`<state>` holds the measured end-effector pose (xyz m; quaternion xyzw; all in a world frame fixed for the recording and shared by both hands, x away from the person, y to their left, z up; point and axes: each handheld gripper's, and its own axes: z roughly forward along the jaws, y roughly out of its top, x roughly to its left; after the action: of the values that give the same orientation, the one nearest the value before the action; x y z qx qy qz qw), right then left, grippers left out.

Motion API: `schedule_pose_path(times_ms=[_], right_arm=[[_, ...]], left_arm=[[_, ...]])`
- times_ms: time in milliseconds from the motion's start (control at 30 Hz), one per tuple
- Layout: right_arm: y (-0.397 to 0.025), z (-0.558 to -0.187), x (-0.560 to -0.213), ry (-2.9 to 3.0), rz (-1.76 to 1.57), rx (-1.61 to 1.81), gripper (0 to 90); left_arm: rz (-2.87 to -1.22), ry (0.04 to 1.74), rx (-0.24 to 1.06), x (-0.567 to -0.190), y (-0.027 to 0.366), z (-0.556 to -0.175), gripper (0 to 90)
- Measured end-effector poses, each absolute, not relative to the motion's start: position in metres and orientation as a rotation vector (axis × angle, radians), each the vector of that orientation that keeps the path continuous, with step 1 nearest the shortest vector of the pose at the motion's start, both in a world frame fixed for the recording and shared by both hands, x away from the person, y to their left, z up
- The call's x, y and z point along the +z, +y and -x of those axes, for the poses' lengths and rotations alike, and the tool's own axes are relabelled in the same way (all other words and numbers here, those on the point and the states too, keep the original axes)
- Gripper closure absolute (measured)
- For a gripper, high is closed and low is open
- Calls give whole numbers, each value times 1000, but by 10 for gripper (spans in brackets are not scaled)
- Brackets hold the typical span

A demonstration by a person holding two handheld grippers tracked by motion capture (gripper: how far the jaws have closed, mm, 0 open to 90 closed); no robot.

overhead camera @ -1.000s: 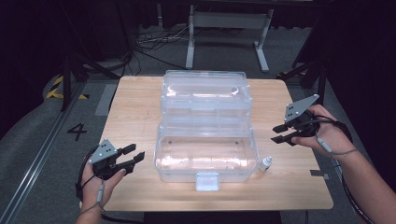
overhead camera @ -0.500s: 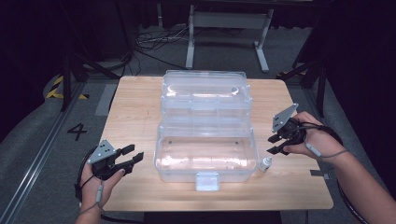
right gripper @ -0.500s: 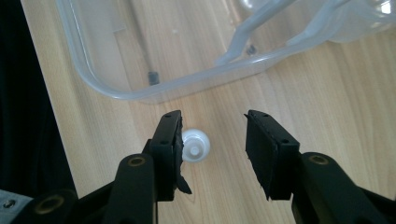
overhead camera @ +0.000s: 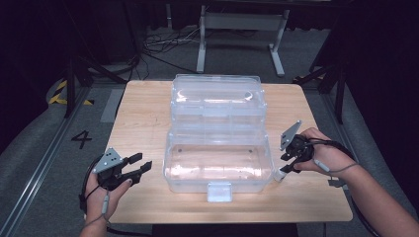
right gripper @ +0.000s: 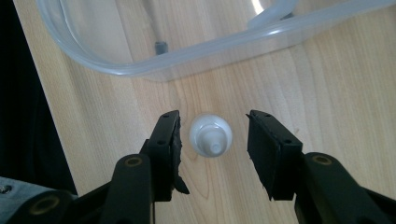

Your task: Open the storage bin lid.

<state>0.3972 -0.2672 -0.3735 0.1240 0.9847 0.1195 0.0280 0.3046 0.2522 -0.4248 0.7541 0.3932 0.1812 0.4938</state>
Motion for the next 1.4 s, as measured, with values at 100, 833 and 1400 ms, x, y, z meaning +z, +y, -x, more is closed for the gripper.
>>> schedule_pose_path(times_ms=[100, 833, 1400], right_arm=[[-266, -398, -381, 3045, -375, 341, 548], [-263, -399, -399, 3060, -342, 245, 710], [-261, -395, -370, 3042, -324, 242, 712]], left_arm=[[-1830, 955, 441, -425, 252, -305, 504], [-1830, 958, 444, -427, 253, -306, 500], [-1823, 965, 443, -427, 255, -306, 499]])
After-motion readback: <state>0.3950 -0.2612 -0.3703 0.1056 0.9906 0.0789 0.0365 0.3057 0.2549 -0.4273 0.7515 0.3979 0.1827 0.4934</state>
